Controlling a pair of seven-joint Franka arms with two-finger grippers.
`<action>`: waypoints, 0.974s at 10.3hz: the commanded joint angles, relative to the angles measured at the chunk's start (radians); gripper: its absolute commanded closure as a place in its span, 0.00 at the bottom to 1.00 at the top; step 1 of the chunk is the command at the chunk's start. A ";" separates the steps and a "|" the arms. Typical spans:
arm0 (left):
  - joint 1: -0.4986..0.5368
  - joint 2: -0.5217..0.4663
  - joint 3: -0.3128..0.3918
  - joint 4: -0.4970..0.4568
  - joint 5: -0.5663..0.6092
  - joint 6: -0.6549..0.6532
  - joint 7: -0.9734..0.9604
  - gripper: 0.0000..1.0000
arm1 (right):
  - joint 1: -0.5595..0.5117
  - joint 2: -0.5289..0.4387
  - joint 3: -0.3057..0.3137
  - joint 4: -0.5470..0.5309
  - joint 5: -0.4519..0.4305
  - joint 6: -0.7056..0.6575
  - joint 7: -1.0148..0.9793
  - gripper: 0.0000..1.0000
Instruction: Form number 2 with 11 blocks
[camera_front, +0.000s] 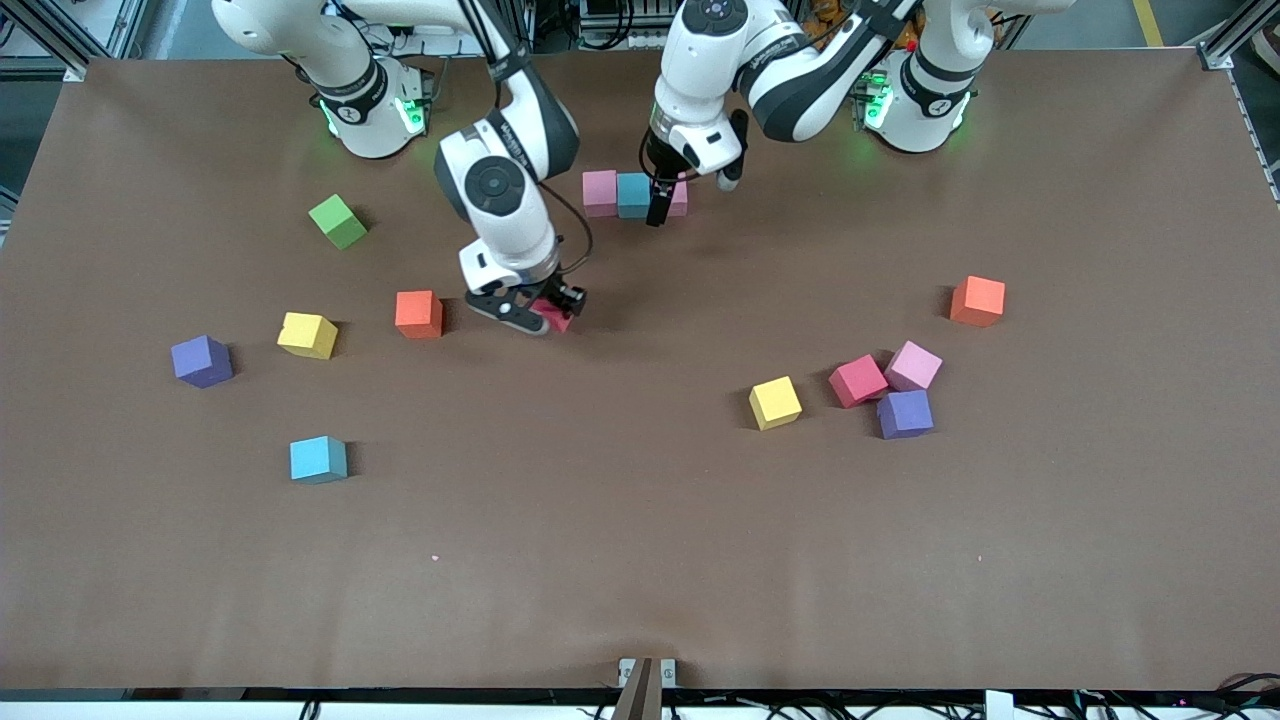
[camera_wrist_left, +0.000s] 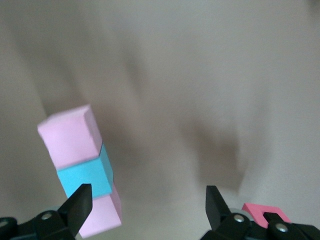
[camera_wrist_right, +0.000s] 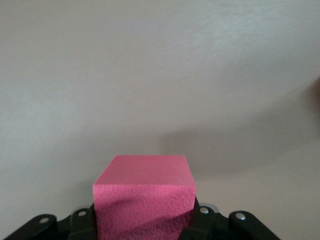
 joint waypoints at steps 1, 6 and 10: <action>0.069 -0.007 -0.018 0.086 -0.026 -0.143 0.297 0.00 | 0.014 0.039 0.014 0.036 0.016 -0.008 -0.095 0.73; 0.191 -0.007 -0.015 0.139 -0.015 -0.326 0.956 0.00 | 0.089 0.089 0.014 0.090 0.010 -0.003 -0.204 0.71; 0.255 0.050 -0.009 0.206 0.001 -0.328 1.151 0.00 | 0.210 0.204 0.015 0.186 0.022 0.001 -0.185 0.70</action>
